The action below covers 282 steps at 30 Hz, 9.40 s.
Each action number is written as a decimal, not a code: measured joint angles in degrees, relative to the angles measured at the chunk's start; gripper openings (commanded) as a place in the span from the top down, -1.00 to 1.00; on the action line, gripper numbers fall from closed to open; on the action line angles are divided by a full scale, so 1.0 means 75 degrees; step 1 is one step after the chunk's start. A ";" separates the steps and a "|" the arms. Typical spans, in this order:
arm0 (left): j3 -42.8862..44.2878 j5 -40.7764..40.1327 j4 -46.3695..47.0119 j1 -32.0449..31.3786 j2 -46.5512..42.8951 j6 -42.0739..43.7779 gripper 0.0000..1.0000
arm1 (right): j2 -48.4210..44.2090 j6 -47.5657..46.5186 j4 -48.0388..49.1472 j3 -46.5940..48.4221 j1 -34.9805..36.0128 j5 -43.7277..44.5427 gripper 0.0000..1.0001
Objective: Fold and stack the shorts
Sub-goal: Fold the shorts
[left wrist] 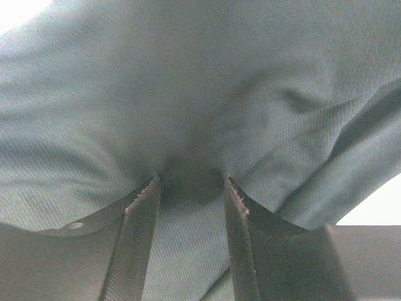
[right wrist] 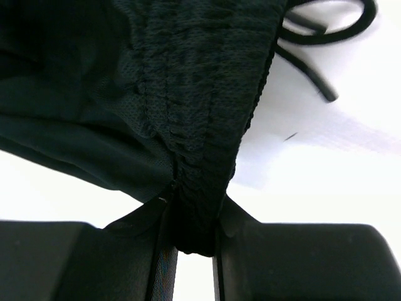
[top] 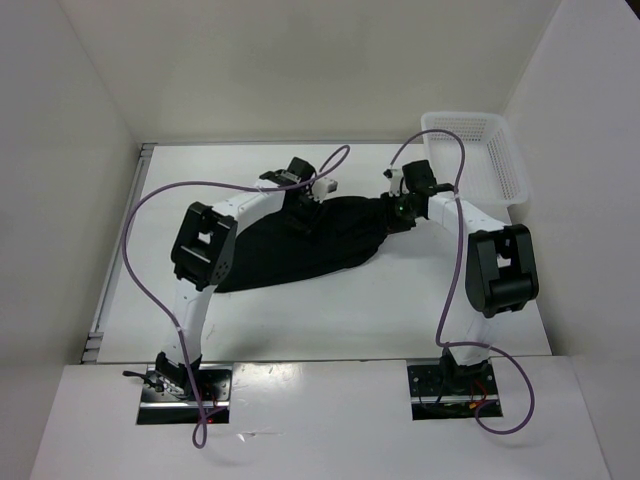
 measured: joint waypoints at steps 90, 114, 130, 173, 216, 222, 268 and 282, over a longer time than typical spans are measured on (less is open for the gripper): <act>-0.0157 -0.0233 0.0087 0.1489 0.0006 -0.0219 0.00 | 0.2404 -0.1708 -0.0504 0.4809 0.4549 0.3657 -0.02; -0.0583 -0.0463 -0.0195 0.2567 -0.1588 -0.0137 -0.42 | 0.1271 -0.2684 -0.0373 0.3538 0.5243 0.3127 0.06; -0.1580 0.1163 -0.0420 0.2104 -0.1594 -0.0137 -0.26 | 0.2605 -0.1597 -0.0178 0.3354 0.4345 0.3602 -0.17; -0.1731 0.1900 -0.0388 0.2113 -0.0991 -0.0146 0.93 | 0.3025 -0.0985 -0.0370 0.4782 0.4366 0.3037 1.00; -0.1061 0.0425 -0.1795 0.2428 -0.1609 -0.0140 -0.59 | 0.2034 -0.1323 -0.0766 0.5123 0.4535 -0.0254 -0.12; -0.0548 0.0516 -0.1687 0.2489 -0.1824 -0.0035 -1.00 | 0.1189 -0.1306 -0.0568 0.4441 0.4331 0.0082 -0.27; 0.1897 0.0446 -0.0361 0.2465 0.0985 0.0041 -0.64 | 0.1335 -0.0685 0.0160 0.0157 0.1326 -0.1702 -0.55; 0.1160 0.0029 -0.0213 0.2532 -0.0851 -0.0003 -1.00 | -0.0326 -0.1926 -0.0067 0.1999 0.0761 0.0804 -1.00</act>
